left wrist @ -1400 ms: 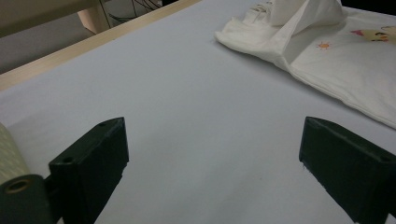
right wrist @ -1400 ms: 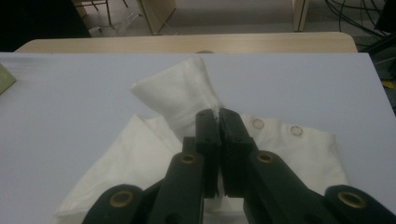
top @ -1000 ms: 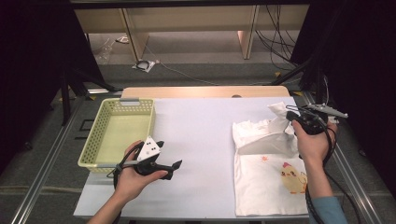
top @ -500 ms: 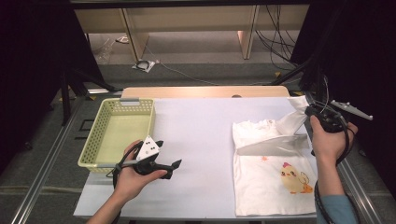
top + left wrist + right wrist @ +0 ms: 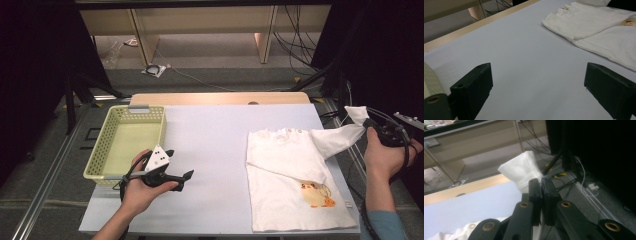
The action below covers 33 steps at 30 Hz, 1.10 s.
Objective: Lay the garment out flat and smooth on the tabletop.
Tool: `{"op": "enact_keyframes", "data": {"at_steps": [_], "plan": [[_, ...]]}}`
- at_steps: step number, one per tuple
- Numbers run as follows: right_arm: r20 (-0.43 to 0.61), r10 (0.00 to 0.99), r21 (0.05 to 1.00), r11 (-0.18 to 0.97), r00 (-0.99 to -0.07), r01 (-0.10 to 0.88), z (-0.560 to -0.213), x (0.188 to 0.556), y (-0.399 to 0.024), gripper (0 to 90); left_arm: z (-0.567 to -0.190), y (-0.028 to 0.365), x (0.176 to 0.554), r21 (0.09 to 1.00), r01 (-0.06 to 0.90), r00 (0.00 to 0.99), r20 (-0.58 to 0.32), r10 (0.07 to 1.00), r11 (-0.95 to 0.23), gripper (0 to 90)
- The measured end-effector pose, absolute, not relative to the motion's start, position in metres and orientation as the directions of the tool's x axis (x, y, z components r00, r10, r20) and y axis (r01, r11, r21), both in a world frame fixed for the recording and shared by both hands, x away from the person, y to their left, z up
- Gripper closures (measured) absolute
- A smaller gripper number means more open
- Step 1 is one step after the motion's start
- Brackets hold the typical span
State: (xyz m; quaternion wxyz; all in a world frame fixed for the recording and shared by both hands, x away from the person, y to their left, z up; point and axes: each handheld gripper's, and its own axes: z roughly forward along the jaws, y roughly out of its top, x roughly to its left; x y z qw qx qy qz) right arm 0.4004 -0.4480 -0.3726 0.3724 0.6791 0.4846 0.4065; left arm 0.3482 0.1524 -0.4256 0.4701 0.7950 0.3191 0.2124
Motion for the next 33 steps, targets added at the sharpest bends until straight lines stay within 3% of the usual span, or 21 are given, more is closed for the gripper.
{"op": "enact_keyframes", "data": {"at_steps": [7, 10, 16, 22, 33], "plan": [[0.228, 0.925, 0.874, -0.332, 0.302, 0.355, -0.393, 0.396, -0.473, 86.0, -0.426, 0.152, 0.348, 0.882, 0.308, 0.706, 0.038, 0.707, -0.355, 8.0], [0.227, 0.900, 0.848, -0.371, 0.372, 0.379, -0.406, 0.390, -0.485, 79.8, -0.425, 0.153, 0.348, 0.884, 0.308, 0.705, 0.037, 0.708, -0.353, 8.0], [0.206, 0.885, 0.820, -0.389, 0.418, 0.420, -0.417, 0.384, -0.494, 75.1, -0.427, 0.151, 0.348, 0.881, 0.307, 0.709, 0.041, 0.704, -0.361, 8.0], [0.185, 0.933, 0.794, -0.326, 0.307, 0.513, -0.425, 0.386, -0.476, 73.3, -0.427, 0.151, 0.348, 0.881, 0.309, 0.708, 0.038, 0.705, -0.358, 7.9], [0.181, 0.983, 0.683, -0.135, 0.013, 0.718, -0.440, 0.392, -0.412, 72.6, -0.427, 0.151, 0.347, 0.881, 0.307, 0.709, 0.041, 0.704, -0.360, 8.0]]}}
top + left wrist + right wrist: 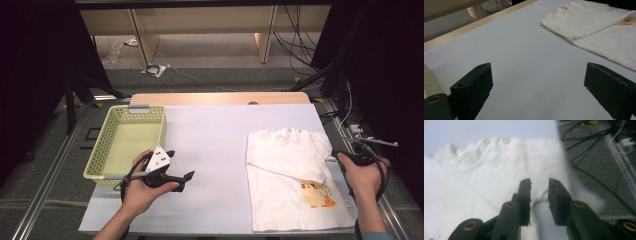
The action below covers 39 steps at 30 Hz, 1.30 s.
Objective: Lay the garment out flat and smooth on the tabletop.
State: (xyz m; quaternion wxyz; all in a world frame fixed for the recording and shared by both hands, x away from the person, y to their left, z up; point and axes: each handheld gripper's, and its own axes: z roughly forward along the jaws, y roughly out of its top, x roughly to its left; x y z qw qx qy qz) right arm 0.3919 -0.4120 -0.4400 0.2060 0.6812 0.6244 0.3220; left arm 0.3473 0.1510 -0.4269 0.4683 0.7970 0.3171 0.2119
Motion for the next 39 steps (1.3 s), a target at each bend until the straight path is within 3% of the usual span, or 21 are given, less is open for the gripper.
{"op": "enact_keyframes", "data": {"at_steps": [6, 20, 26, 39], "plan": [[0.155, 0.984, 0.594, -0.022, -0.088, 0.804, -0.448, 0.377, -0.384, 72.6, -0.428, 0.150, 0.347, 0.880, 0.308, 0.710, 0.040, 0.703, -0.362, 8.0], [0.095, 0.988, 0.541, 0.049, -0.118, 0.840, -0.465, 0.371, -0.380, 70.6, -0.429, 0.150, 0.347, 0.876, 0.310, 0.710, 0.044, 0.702, -0.369, 8.0], [0.097, 0.987, 0.533, 0.054, -0.124, 0.844, -0.465, 0.370, -0.375, 86.0, -0.429, 0.149, 0.346, 0.877, 0.307, 0.712, 0.045, 0.701, -0.369, 8.0], [0.147, 0.979, 0.582, 0.027, -0.138, 0.813, -0.446, 0.365, -0.363, 87.4, -0.429, 0.148, 0.346, 0.876, 0.308, 0.713, 0.046, 0.700, -0.371, 8.1]]}}
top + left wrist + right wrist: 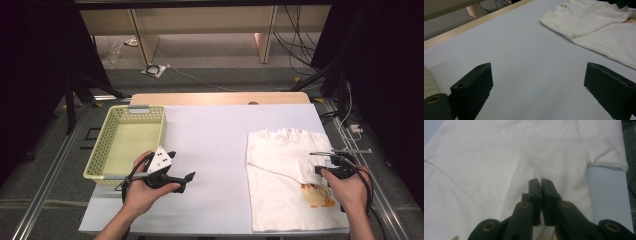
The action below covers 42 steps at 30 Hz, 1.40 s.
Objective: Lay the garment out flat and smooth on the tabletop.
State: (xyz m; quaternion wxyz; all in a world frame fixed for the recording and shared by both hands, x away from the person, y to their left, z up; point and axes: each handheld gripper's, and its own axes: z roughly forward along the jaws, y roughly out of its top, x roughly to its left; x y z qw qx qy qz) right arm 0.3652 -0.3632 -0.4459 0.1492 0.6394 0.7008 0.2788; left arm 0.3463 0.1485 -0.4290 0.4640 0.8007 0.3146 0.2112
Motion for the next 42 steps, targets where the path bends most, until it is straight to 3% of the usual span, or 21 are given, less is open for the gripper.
{"op": "enact_keyframes", "data": {"at_steps": [15, 27, 42], "plan": [[0.197, 0.958, 0.642, 0.036, -0.210, 0.766, -0.428, 0.364, -0.340, 87.6, -0.429, 0.147, 0.346, 0.877, 0.308, 0.714, 0.042, 0.699, -0.368, 8.1], [0.205, 0.959, 0.644, 0.020, -0.198, 0.764, -0.431, 0.362, -0.345, 87.8, -0.428, 0.146, 0.346, 0.879, 0.306, 0.714, 0.043, 0.699, -0.366, 8.1], [0.250, 0.915, 0.703, 0.054, -0.317, 0.709, -0.412, 0.375, -0.290, 87.7, -0.427, 0.146, 0.345, 0.881, 0.301, 0.717, 0.044, 0.695, -0.366, 8.3]]}}
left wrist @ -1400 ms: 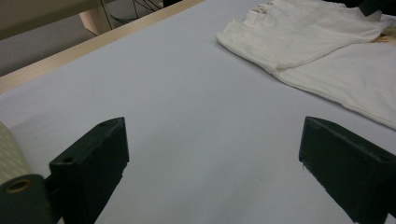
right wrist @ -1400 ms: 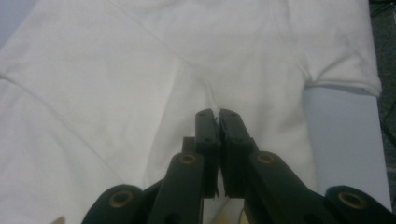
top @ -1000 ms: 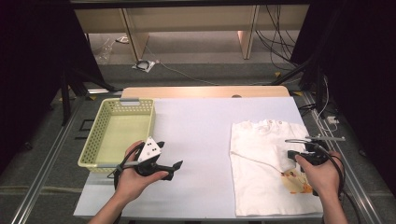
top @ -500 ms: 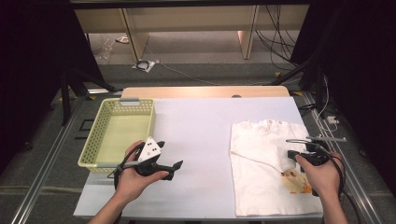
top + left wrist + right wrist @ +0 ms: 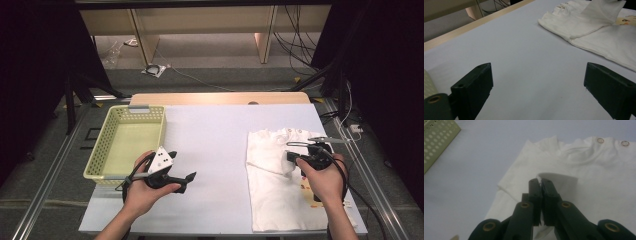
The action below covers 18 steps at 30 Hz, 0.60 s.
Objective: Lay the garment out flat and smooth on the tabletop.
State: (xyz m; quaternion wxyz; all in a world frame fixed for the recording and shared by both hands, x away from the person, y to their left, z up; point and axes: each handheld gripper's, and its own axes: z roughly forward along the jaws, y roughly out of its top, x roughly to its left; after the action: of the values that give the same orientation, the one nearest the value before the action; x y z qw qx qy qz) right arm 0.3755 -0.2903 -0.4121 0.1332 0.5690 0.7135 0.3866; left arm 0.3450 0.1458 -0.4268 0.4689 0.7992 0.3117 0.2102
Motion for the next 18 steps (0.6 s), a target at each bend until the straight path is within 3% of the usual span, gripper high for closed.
{"op": "enact_keyframes", "data": {"at_steps": [18], "plan": [[0.275, 0.880, 0.740, 0.063, -0.387, 0.669, -0.405, 0.386, -0.245, 87.7, -0.427, 0.137, 0.344, 0.880, 0.287, 0.736, 0.051, 0.675, -0.379, 9.3]]}}
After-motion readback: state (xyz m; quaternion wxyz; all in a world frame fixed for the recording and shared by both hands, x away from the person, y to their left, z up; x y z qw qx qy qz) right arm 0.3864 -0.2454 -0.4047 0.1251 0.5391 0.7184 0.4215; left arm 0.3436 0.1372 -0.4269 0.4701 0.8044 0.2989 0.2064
